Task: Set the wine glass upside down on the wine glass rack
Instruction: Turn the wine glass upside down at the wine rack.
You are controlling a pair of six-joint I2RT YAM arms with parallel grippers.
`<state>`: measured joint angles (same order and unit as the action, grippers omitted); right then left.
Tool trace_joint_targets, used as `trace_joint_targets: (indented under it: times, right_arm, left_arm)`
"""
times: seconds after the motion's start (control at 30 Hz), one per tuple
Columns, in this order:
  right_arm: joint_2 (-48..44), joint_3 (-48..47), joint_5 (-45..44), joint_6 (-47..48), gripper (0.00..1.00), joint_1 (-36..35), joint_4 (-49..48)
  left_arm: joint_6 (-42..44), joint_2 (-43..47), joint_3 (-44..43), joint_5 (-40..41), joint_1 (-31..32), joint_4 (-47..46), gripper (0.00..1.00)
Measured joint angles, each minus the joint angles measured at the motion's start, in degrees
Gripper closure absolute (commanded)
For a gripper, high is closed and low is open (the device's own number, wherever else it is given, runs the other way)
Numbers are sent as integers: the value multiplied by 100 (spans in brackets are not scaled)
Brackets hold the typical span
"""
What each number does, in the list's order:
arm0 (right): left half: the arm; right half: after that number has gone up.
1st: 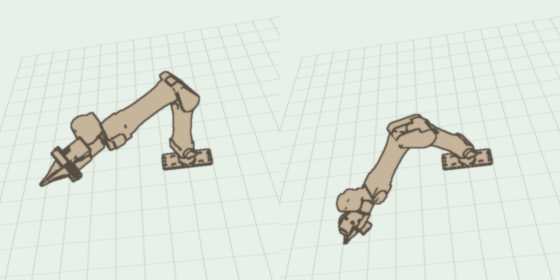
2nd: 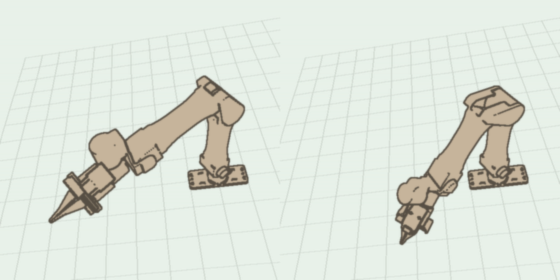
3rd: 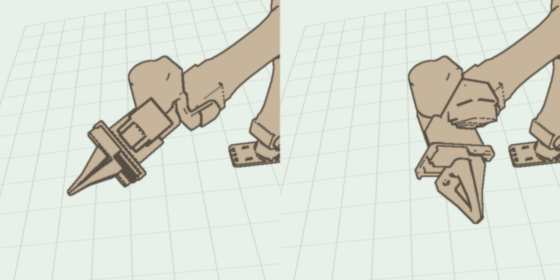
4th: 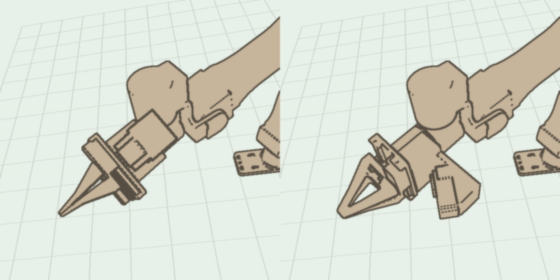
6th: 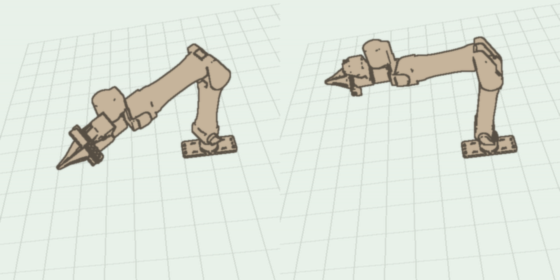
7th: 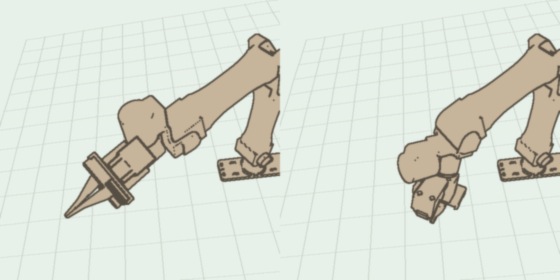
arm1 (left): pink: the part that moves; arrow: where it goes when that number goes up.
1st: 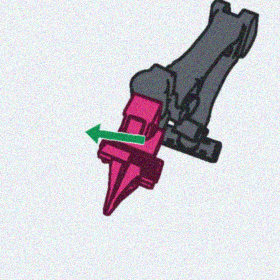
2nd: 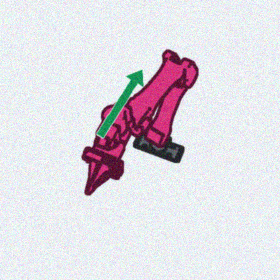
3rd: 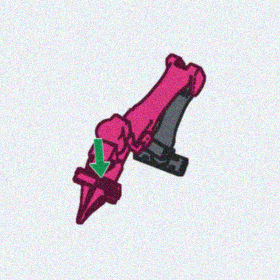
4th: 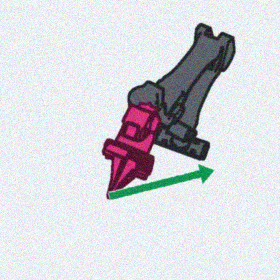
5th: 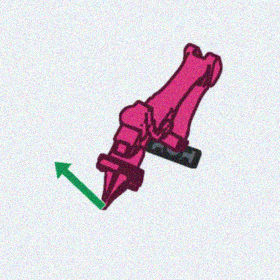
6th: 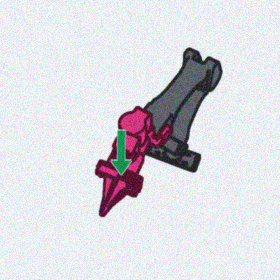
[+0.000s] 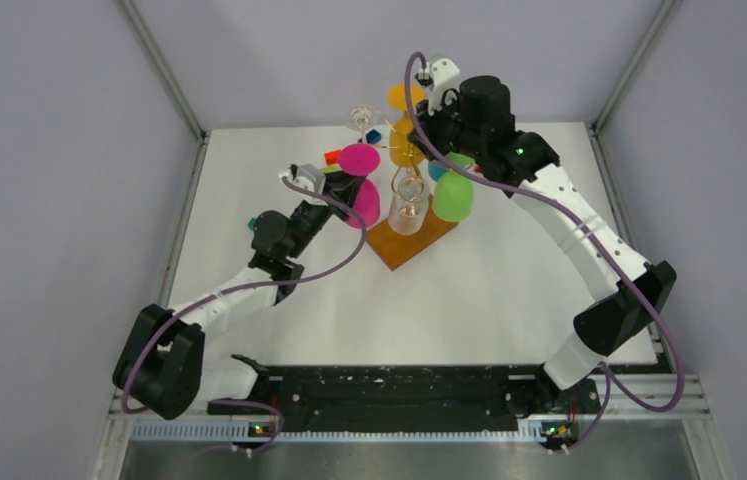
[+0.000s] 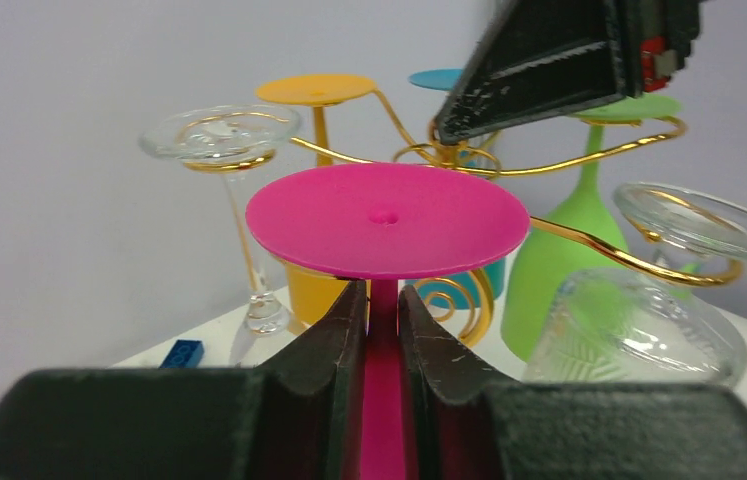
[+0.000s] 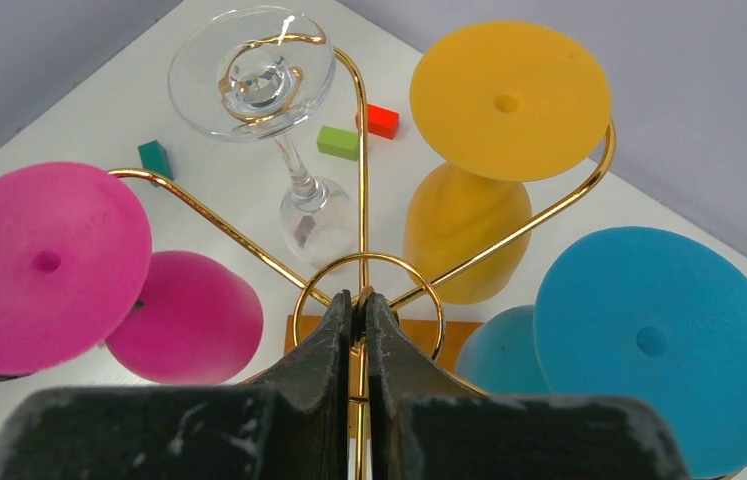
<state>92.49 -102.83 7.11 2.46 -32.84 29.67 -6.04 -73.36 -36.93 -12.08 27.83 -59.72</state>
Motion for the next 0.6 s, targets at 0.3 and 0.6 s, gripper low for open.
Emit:
trace_joint_targets:
  times: [0.3, 0.6]
  right_arm:
    - [0, 0, 4, 0, 100, 0, 0]
    - [0, 0, 11, 4, 91, 0, -2]
  left_arm:
    - [-4, -146, -50, -605, -4, 39, 97]
    - [-4, -219, -175, -608, -4, 181, 74]
